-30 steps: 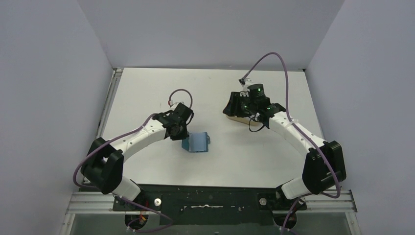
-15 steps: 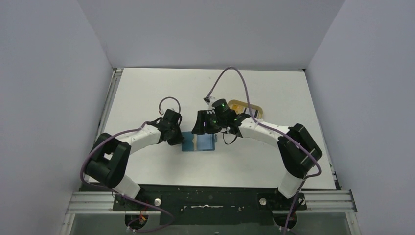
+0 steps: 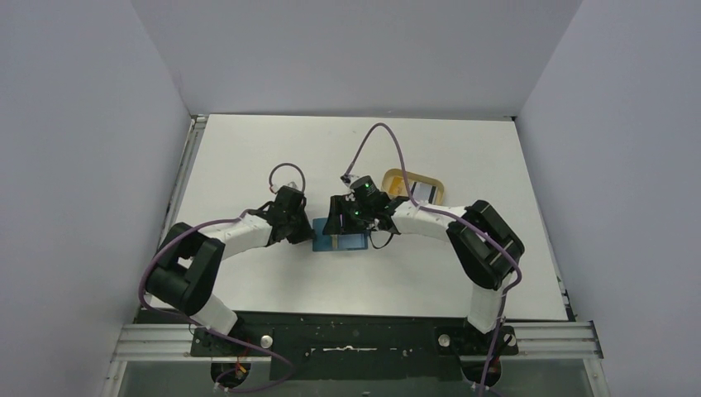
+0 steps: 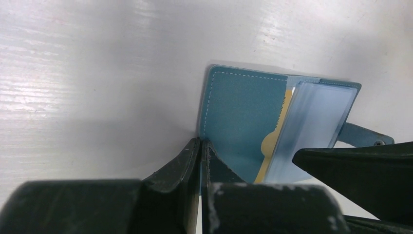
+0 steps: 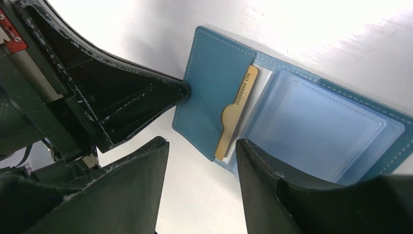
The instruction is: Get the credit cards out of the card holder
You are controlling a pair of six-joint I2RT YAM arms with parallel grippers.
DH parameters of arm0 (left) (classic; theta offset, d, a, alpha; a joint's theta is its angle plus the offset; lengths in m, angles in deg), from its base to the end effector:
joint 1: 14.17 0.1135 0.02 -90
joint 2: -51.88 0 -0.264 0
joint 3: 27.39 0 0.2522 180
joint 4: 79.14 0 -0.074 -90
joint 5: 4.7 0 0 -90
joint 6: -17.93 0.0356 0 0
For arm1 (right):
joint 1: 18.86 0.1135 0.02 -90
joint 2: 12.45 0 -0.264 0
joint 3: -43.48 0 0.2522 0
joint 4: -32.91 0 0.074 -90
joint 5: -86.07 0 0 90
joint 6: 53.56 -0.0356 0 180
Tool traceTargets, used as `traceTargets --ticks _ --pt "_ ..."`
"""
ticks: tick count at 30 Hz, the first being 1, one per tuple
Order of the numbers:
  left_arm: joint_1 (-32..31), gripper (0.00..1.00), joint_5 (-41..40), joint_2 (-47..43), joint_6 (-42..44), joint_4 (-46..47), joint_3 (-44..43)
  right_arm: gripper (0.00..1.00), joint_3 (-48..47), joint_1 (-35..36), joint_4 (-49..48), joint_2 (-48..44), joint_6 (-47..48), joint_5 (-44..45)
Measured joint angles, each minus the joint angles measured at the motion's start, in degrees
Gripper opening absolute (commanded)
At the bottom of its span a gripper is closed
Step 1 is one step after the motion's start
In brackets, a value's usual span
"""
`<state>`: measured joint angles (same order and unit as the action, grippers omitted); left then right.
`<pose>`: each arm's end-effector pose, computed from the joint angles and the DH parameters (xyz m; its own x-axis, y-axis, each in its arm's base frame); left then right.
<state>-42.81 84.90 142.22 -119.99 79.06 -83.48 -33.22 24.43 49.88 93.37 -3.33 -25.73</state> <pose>0.2557 -0.1394 0.1446 -0.8411 -0.3863 -0.3786 -0.2214 0.8845 -0.4106 0.2723 0.2747 0.1676 -0.9303 -0.0603 -0.3619 -0.2980 0.6997 0.6493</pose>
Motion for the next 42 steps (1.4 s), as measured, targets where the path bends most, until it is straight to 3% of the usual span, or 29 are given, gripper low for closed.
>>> traceTargets --ticks 13,32,42 --pt "0.59 0.0 1.4 0.39 -0.42 2.49 0.68 0.53 1.84 -0.09 -8.44 3.89 -2.99 1.57" --pt "1.49 0.0 1.92 -0.17 -0.98 3.13 1.53 0.53 12.26 -1.97 -37.42 7.26 -15.1 -3.39" --pt "1.9 0.0 -0.74 -2.01 -0.42 -0.85 1.51 0.53 7.76 -0.74 -36.41 10.34 -14.84 -7.21"
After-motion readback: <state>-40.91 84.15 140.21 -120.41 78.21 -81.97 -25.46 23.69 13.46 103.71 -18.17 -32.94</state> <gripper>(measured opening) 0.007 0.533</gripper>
